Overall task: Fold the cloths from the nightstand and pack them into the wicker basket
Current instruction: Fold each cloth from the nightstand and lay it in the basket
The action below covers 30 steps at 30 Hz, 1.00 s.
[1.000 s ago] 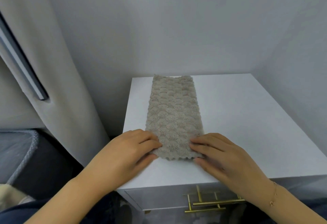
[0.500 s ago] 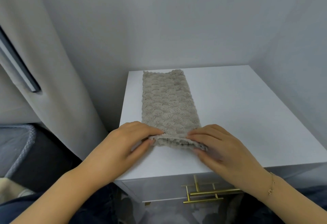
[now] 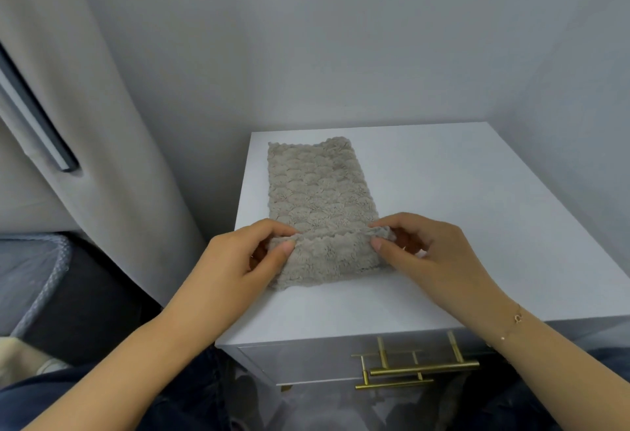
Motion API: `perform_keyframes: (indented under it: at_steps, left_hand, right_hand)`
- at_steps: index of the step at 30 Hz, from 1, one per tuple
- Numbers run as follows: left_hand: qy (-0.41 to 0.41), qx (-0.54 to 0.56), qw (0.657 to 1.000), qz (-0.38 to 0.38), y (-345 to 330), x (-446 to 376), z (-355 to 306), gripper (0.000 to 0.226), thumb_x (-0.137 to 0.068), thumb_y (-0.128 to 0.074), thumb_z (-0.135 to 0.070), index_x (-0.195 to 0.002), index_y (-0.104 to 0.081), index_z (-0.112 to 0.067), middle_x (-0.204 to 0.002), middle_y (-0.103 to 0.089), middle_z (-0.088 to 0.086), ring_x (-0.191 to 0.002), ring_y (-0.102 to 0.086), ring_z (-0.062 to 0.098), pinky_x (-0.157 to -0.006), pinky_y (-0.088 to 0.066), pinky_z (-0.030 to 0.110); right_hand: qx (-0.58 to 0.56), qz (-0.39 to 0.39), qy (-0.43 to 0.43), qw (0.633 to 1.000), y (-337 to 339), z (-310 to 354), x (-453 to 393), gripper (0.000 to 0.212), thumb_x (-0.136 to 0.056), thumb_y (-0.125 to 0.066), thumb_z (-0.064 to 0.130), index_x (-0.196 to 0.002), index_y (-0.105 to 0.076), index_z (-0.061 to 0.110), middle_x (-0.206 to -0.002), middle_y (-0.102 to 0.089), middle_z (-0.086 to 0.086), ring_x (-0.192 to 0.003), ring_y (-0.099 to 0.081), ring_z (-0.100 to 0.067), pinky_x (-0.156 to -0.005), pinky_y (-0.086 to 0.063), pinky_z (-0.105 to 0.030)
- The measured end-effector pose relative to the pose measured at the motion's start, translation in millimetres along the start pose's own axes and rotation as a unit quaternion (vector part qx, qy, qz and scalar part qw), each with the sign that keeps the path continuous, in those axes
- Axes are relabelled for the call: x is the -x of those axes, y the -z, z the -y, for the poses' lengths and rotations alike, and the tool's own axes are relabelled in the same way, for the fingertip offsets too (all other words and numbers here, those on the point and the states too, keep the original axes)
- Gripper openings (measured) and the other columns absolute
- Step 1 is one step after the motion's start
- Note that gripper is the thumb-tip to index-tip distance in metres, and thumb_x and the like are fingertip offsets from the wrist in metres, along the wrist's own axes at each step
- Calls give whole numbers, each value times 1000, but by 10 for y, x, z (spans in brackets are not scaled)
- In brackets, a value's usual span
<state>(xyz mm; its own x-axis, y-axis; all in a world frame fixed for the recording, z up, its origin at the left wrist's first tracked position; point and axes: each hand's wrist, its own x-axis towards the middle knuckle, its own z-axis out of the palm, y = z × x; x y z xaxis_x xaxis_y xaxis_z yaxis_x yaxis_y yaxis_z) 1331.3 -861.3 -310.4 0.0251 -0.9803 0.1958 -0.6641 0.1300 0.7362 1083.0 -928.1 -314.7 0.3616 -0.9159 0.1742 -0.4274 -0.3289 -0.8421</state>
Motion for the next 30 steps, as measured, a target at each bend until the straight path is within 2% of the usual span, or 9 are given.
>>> perform_keyframes:
  at_steps: [3, 6, 8, 11, 13, 17, 21, 25, 30]
  left_hand:
    - [38, 2, 999, -22, -16, -35, 45, 13, -87, -67, -34, -98, -71, -30, -68, -62, -7, -62, -58, 7, -62, -47, 13]
    - [44, -17, 998, -38, -21, -66, 95, 18, -83, -69, -40, -95, -73, -27, -68, -63, -8, -66, -60, 8, -64, -48, 15]
    - [8, -69, 997, -39, -11, -82, 125, 24, -82, -67, -45, -96, -72, -26, -74, -62, -10, -74, -58, 7, -68, -45, 13]
    - [-74, -126, 989, -25, 46, -110, 146, 32, -86, -62, -51, -108, -67, -28, -94, -56, -18, -87, -52, 1, -80, -40, 9]
    - [-135, -159, 978, -27, 91, -135, 136, 26, -90, -62, -40, -111, -68, -26, -102, -57, -15, -93, -50, 2, -86, -41, 15]
    - [-231, -223, 947, 18, 141, -124, 143, 27, -94, -51, -30, -106, -74, -20, -105, -67, -10, -98, -60, 13, -81, -51, 35]
    - [-188, -186, 962, 69, 173, -57, 130, 40, -95, -47, -46, -116, -70, -20, -115, -65, -11, -108, -58, 7, -95, -43, 28]
    - [-164, -192, 962, 99, 148, -44, 130, 51, -89, -51, -57, -124, -64, -22, -118, -59, -13, -111, -53, 5, -98, -39, 22]
    - [-155, -189, 965, 98, 112, -58, 139, 48, -87, -54, -53, -122, -63, -22, -116, -57, -13, -109, -49, 4, -98, -35, 16]
  right_hand:
    - [26, -24, -7, 999, -52, -25, -83, 12, -84, -73, 22, -96, -73, 25, -71, -61, 14, -64, -54, -1, -62, -40, -7]
    - [61, -39, 19, 997, -81, -35, -113, 26, -83, -74, 15, -105, -67, 28, -92, -60, 16, -75, -57, -7, -67, -43, -10]
    - [94, -29, 59, 993, -63, -39, -120, 31, -84, -73, 12, -108, -63, 29, -103, -56, 17, -83, -56, -9, -70, -44, -13]
    - [157, 0, 144, 977, -31, -65, -128, 19, -89, -66, 15, -106, -68, 24, -109, -55, 14, -95, -55, -9, -80, -43, -15]
    - [208, 17, 182, 961, -5, -100, -125, 21, -95, -55, 25, -108, -71, 20, -112, -58, 10, -101, -55, -10, -85, -44, -19]
    - [246, 70, 205, 945, 65, -121, -107, 37, -98, -42, 32, -120, -68, 16, -118, -60, 8, -110, -52, -10, -93, -41, -19]
    - [254, 106, 171, 946, 112, -115, -96, 50, -92, -46, 50, -129, -63, 21, -126, -54, 14, -121, -44, -2, -103, -31, -11]
    - [265, 129, 152, 943, 121, -103, -82, 63, -84, -51, 66, -134, -56, 29, -130, -47, 21, -125, -36, 5, -104, -25, -8]
    - [263, 120, 153, 945, 82, -83, -84, 54, -81, -48, 42, -129, -60, 23, -124, -52, 14, -117, -45, -3, -101, -35, -20]
